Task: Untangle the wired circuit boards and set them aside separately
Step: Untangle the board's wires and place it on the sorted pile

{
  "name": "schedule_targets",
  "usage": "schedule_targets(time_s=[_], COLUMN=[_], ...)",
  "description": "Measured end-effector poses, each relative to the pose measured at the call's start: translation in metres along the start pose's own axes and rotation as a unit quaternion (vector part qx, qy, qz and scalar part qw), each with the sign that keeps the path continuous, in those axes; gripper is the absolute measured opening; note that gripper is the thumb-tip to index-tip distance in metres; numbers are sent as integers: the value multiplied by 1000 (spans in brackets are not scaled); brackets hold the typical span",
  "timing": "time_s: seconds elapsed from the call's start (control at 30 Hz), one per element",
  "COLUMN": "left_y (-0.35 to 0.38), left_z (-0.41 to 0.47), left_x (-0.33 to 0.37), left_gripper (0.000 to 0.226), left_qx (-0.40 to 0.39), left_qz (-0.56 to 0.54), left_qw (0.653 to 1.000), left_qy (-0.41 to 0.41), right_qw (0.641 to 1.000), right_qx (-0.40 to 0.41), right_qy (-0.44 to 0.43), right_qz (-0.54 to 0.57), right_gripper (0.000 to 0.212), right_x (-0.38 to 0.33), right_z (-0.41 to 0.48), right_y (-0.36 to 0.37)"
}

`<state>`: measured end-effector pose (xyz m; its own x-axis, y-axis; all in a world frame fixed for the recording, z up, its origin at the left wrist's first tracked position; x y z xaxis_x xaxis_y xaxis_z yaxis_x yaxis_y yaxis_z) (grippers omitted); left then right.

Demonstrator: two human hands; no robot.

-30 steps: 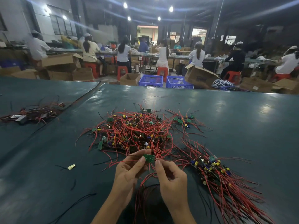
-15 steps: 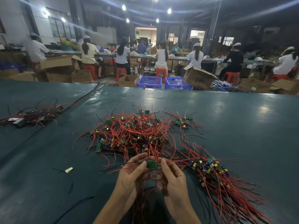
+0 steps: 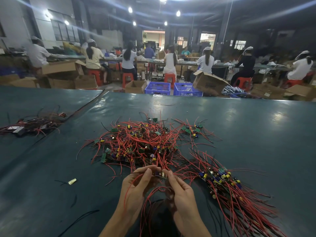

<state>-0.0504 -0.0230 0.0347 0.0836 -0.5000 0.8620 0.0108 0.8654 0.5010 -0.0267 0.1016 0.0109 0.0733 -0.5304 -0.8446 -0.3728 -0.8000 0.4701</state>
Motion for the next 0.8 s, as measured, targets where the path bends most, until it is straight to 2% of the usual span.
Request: schedule_targets(time_s=[0.1, 0.2, 0.3, 0.4, 0.53, 0.6, 0.67, 0.8], left_y=[2, 3, 2, -1, -10, -8, -6, 3], left_z=[1, 1, -3, -5, -1, -1, 0, -1], left_x=[-4, -11, -19, -19, -13, -9, -8, -14], left_gripper=[32, 51, 63, 60, 57, 53, 47, 45], left_qx=[4, 4, 8, 33, 87, 92, 89, 48], left_qz=[-69, -79, 14, 131, 182, 141, 40, -186], left_qw=[996, 992, 997, 991, 979, 985, 990, 956], left_qy=[-52, -95, -73, -12, -5, -39, -98, -222], right_qw=[999, 998, 994, 990, 995, 996, 997, 995], right_qx=[-12, -42, -74, -97, -51, -38, -31, -39], right_qy=[-26, -50, -77, -103, -83, -76, -75, -90], right_qz=[-20, -5, -29, -30, -12, 7, 14, 16], right_gripper=[24, 26, 30, 30, 28, 29, 27, 22], right_x=[-2, -2, -3, -6, -5, -4, -5, -10], right_z=[-4, -7, -12, -15, -10, -6, -4, -6], right_y=[6, 11, 16, 19, 12, 8, 6, 7])
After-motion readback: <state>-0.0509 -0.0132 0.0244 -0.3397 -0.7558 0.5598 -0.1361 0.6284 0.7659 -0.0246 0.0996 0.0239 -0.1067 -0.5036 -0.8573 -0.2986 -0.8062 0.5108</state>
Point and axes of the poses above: each hand's wrist, its own z-axis towards the middle knuckle, its own y-axis out of the palm, x = y × z, the point moved 6 cm from there along z, towards the middle knuckle, and after that the axes turned 6 degrees about x, right-handed, at the moved point
